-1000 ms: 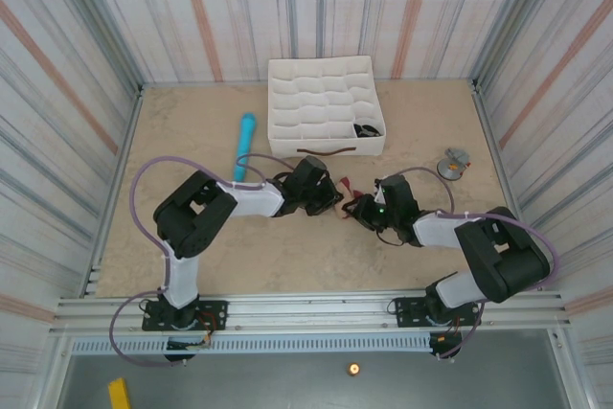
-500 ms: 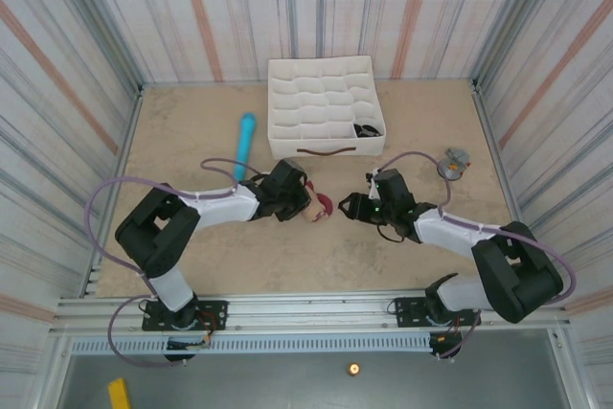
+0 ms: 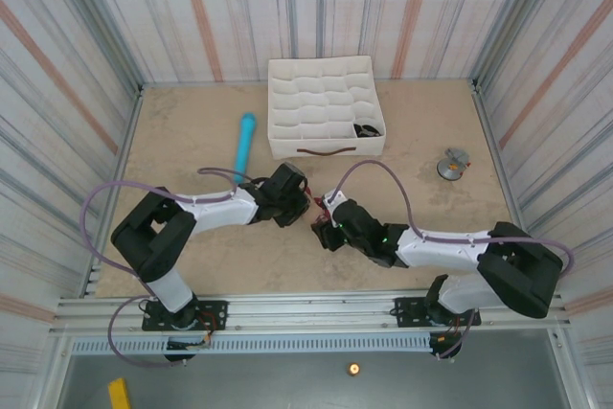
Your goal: Roll the socks
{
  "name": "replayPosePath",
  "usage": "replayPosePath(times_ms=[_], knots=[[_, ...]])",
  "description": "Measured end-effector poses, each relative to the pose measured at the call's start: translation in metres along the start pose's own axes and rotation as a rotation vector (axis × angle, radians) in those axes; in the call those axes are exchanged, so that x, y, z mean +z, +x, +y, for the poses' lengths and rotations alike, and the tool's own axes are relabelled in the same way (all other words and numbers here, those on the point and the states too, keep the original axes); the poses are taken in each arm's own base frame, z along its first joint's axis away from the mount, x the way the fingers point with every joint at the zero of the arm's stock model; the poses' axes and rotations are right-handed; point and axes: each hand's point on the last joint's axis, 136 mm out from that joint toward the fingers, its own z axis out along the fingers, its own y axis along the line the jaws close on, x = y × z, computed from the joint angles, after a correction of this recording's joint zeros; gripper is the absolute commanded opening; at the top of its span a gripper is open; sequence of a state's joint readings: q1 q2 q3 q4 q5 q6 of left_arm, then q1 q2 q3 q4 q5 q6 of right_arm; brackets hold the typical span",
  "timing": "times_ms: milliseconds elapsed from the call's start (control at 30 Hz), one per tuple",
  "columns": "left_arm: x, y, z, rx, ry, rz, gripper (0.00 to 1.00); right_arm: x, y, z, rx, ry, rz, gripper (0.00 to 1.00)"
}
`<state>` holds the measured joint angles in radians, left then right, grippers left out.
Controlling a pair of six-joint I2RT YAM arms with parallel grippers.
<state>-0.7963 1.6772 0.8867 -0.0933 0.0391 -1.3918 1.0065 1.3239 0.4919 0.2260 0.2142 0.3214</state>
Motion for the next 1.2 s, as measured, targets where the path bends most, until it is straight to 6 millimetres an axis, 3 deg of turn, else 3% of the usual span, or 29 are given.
replayPosePath(times_ms=[267,500,667,800,867,900,967,1133,1200], knots=[[0.000,0.005,-0.001,-0.027,0.002,0.016,0.00,0.020,0.014,-0.006,-0.073,0.061,0.028,0.66],[0.000,0.011,-0.002,-0.034,0.004,0.031,0.00,0.031,0.013,-0.007,-0.088,0.079,0.023,0.62],[0.000,0.013,-0.004,-0.042,0.012,0.032,0.00,0.033,0.012,-0.012,-0.071,0.083,0.023,0.39],[0.001,0.012,-0.006,-0.047,0.021,0.029,0.00,0.034,0.012,-0.014,-0.034,0.066,0.030,0.10],[0.001,0.011,-0.006,-0.045,0.022,0.025,0.04,0.035,0.012,-0.014,-0.010,0.050,0.036,0.02],[0.001,0.011,-0.006,-0.044,0.022,0.022,0.08,0.035,0.012,-0.014,0.007,0.040,0.041,0.00],[0.001,0.010,-0.007,-0.040,0.023,0.021,0.23,0.035,0.012,-0.014,0.038,0.020,0.050,0.00],[0.001,0.012,-0.006,-0.023,0.019,0.031,0.79,0.033,0.012,-0.021,0.155,-0.015,0.076,0.00],[0.001,0.013,-0.005,-0.015,0.015,0.033,0.89,0.032,0.012,-0.028,0.220,-0.030,0.084,0.00]])
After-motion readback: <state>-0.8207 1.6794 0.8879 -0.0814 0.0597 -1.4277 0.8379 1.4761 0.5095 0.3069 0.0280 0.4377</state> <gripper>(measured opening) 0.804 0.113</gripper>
